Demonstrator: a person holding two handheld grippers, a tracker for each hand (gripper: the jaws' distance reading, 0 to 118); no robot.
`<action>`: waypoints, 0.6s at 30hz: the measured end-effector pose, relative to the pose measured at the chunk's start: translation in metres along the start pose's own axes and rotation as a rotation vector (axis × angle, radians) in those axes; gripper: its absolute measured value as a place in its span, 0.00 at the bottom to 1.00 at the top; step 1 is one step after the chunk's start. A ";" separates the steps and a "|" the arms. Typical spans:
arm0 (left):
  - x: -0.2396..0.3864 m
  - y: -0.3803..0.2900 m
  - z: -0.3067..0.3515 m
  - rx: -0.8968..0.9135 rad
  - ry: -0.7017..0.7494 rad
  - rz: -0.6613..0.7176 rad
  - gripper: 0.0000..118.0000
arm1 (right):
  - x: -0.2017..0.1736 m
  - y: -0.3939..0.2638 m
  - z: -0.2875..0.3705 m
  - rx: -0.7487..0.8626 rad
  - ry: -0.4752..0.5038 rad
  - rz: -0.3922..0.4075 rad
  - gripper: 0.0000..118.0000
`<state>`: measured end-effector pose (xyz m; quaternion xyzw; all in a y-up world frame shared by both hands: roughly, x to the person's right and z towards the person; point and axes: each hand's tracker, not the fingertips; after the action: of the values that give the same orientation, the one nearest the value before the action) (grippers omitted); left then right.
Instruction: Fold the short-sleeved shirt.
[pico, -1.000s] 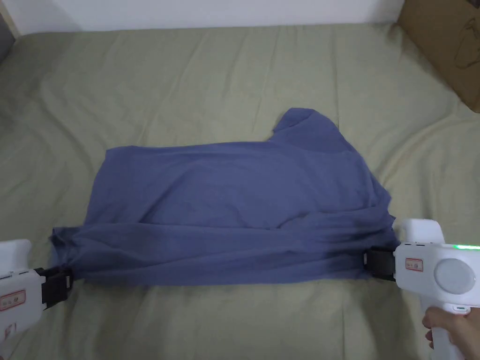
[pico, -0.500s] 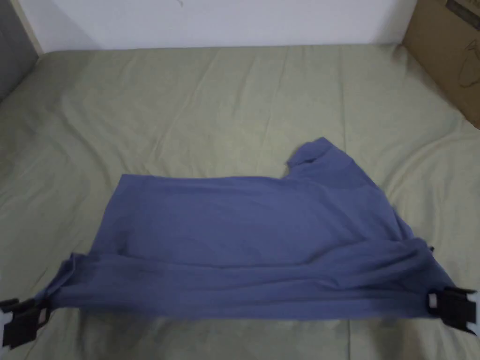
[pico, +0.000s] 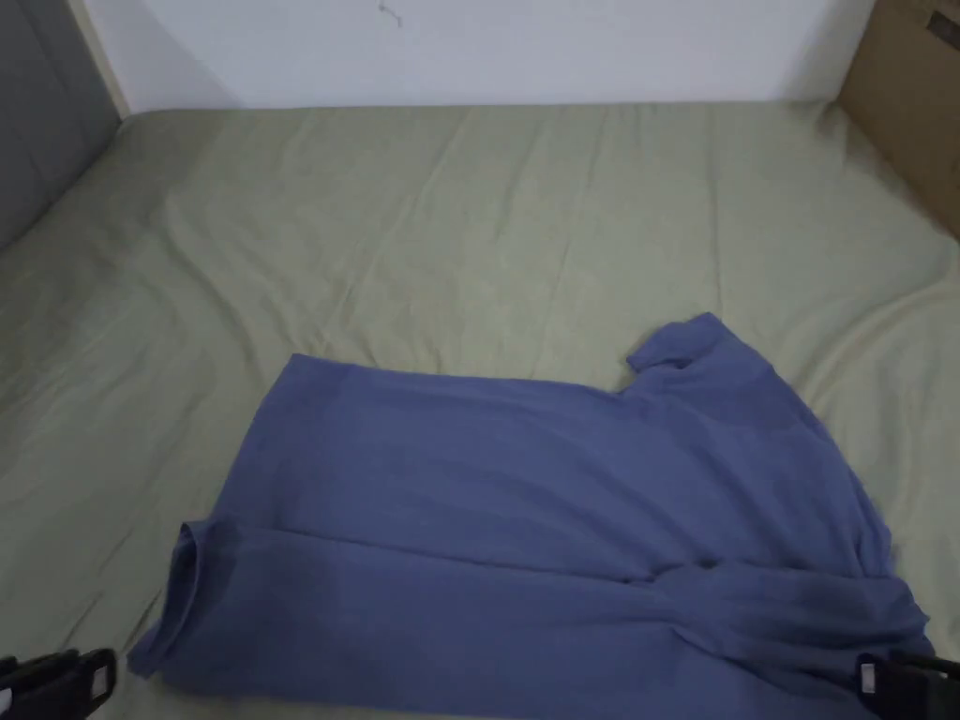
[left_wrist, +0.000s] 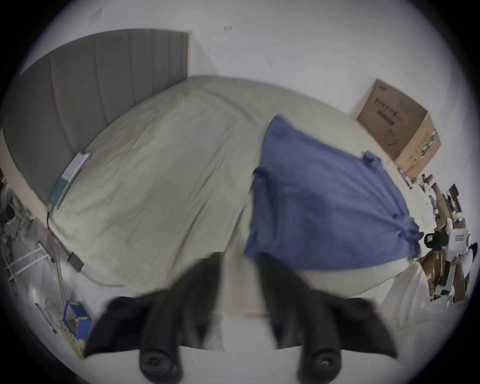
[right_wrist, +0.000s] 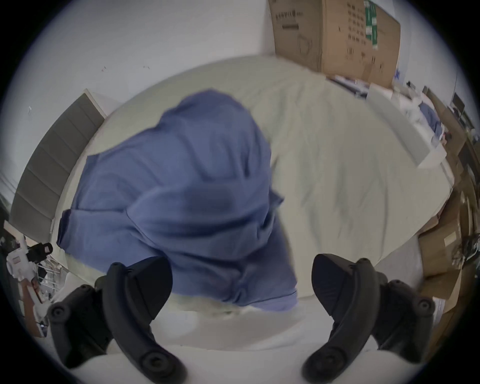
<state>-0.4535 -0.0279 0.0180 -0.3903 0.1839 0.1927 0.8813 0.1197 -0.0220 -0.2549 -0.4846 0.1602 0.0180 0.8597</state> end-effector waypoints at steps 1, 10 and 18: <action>0.005 0.008 0.000 0.019 -0.005 0.003 0.95 | 0.000 0.009 0.006 0.031 -0.008 0.014 0.93; 0.040 0.090 -0.061 0.031 -0.011 -0.051 0.00 | -0.021 0.093 -0.017 0.100 0.047 0.090 0.03; 0.055 0.151 -0.138 -0.027 -0.052 -0.055 0.00 | -0.039 0.167 -0.078 0.106 0.076 0.064 0.00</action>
<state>-0.5029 -0.0283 -0.1880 -0.4018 0.1472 0.1808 0.8856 0.0315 0.0057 -0.4193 -0.4336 0.2088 0.0184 0.8764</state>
